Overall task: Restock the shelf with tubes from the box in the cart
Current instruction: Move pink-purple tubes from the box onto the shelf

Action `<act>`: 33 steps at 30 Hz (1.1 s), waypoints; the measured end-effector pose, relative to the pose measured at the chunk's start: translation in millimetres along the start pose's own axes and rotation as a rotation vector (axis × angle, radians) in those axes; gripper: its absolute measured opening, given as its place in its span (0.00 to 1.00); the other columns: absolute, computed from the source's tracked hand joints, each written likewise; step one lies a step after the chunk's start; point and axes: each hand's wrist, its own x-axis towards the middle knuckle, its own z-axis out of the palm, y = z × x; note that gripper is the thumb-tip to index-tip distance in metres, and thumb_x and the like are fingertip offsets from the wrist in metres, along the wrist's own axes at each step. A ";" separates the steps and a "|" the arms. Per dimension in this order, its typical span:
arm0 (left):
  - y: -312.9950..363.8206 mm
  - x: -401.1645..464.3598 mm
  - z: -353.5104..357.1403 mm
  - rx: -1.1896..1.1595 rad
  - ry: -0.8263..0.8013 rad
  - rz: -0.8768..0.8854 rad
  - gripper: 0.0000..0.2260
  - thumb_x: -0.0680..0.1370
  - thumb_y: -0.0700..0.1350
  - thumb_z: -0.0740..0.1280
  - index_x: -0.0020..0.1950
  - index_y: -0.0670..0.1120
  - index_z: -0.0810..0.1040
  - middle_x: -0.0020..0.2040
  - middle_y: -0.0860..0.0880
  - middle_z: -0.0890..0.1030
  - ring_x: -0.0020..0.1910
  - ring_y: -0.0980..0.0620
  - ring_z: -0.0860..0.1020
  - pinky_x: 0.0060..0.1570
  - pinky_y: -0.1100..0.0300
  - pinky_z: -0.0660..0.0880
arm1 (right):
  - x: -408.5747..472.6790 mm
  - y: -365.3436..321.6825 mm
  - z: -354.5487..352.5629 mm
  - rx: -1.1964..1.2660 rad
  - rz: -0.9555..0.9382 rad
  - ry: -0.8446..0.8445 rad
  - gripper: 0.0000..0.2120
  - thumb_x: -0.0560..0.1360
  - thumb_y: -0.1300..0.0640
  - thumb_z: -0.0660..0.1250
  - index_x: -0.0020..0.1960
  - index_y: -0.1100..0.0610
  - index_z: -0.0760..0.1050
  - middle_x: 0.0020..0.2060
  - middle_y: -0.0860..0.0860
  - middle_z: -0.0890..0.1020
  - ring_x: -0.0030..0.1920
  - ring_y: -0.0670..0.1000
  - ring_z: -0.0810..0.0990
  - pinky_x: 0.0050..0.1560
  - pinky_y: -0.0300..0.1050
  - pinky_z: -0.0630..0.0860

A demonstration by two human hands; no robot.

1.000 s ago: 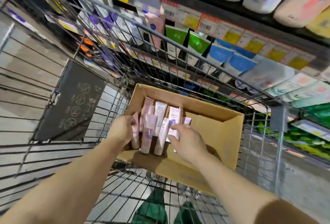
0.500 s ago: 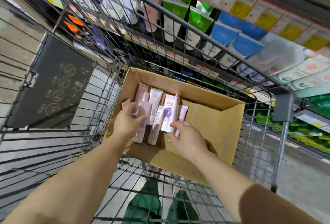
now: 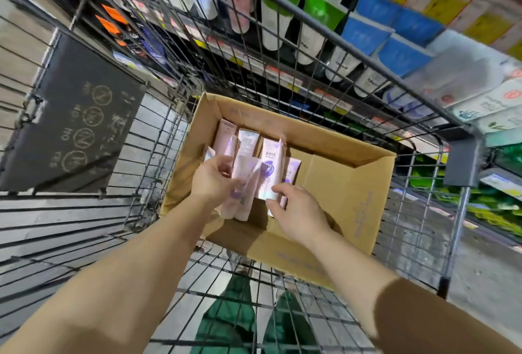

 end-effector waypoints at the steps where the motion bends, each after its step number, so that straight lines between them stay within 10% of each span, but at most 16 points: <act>1: 5.0 -3.3 -5.5 -0.057 -0.036 -0.007 0.24 0.68 0.43 0.78 0.62 0.49 0.76 0.49 0.52 0.81 0.45 0.57 0.80 0.35 0.70 0.74 | 0.5 -2.7 -1.3 0.034 0.004 -0.003 0.20 0.77 0.47 0.64 0.68 0.49 0.71 0.63 0.50 0.76 0.63 0.52 0.73 0.60 0.45 0.71; 8: 35.3 -19.6 -10.2 -0.618 -0.378 0.043 0.20 0.69 0.33 0.75 0.60 0.41 0.77 0.44 0.38 0.77 0.45 0.45 0.79 0.47 0.53 0.80 | 3.8 -12.9 -11.2 0.337 0.053 -0.118 0.18 0.72 0.51 0.74 0.59 0.53 0.75 0.52 0.47 0.81 0.49 0.46 0.80 0.48 0.42 0.77; 13: 1.1 -10.8 19.3 -0.050 -0.169 0.006 0.21 0.67 0.46 0.79 0.55 0.49 0.74 0.45 0.55 0.79 0.47 0.54 0.79 0.48 0.61 0.76 | 10.1 8.5 -23.3 0.395 0.109 0.040 0.15 0.73 0.53 0.73 0.57 0.53 0.75 0.51 0.48 0.82 0.47 0.49 0.81 0.43 0.46 0.78; 20: -25.1 -4.8 63.8 0.421 0.032 0.097 0.21 0.66 0.47 0.79 0.53 0.46 0.73 0.59 0.44 0.73 0.56 0.43 0.76 0.50 0.52 0.74 | 10.6 40.6 -26.9 0.471 0.126 0.080 0.13 0.73 0.55 0.73 0.56 0.55 0.76 0.51 0.50 0.82 0.50 0.51 0.81 0.51 0.53 0.79; 26: -34.3 -7.1 55.3 0.251 0.034 0.109 0.14 0.69 0.40 0.73 0.51 0.49 0.74 0.42 0.52 0.77 0.44 0.48 0.78 0.44 0.59 0.71 | -3.7 47.5 -25.9 0.498 0.122 0.084 0.14 0.73 0.54 0.72 0.56 0.55 0.76 0.51 0.48 0.82 0.49 0.48 0.80 0.48 0.47 0.77; 29: -19.9 -23.1 42.2 0.095 -0.036 0.023 0.22 0.71 0.42 0.75 0.62 0.49 0.73 0.46 0.54 0.77 0.45 0.53 0.77 0.48 0.59 0.75 | -14.5 41.4 -34.6 0.514 0.123 0.082 0.14 0.74 0.54 0.72 0.58 0.55 0.75 0.52 0.48 0.82 0.49 0.48 0.80 0.45 0.42 0.76; 33: 9.2 -47.0 15.4 -0.148 -0.170 0.000 0.15 0.68 0.44 0.78 0.53 0.49 0.79 0.46 0.52 0.83 0.47 0.50 0.82 0.48 0.53 0.81 | -42.3 22.6 -60.6 0.500 0.098 0.085 0.14 0.74 0.54 0.72 0.58 0.54 0.74 0.52 0.47 0.80 0.50 0.47 0.78 0.42 0.38 0.72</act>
